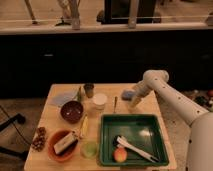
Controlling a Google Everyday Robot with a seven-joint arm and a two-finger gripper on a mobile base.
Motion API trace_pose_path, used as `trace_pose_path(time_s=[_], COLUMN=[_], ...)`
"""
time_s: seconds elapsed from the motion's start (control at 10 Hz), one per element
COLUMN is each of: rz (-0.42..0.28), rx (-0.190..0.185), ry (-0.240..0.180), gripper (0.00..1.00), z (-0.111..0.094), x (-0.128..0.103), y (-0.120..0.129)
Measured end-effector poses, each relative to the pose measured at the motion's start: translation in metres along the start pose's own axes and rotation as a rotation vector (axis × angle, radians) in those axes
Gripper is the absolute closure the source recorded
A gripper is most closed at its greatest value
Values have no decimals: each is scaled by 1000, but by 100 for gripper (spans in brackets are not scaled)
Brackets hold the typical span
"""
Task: Wipe purple bowl with sponge
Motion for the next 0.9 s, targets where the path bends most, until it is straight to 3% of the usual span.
trace_pose_path(time_s=[0.5, 0.9], rz=[6, 24], rx=[32, 35], ry=[-6, -5], gripper=[20, 20], z=[9, 16], x=[-4, 0], y=[-8, -18])
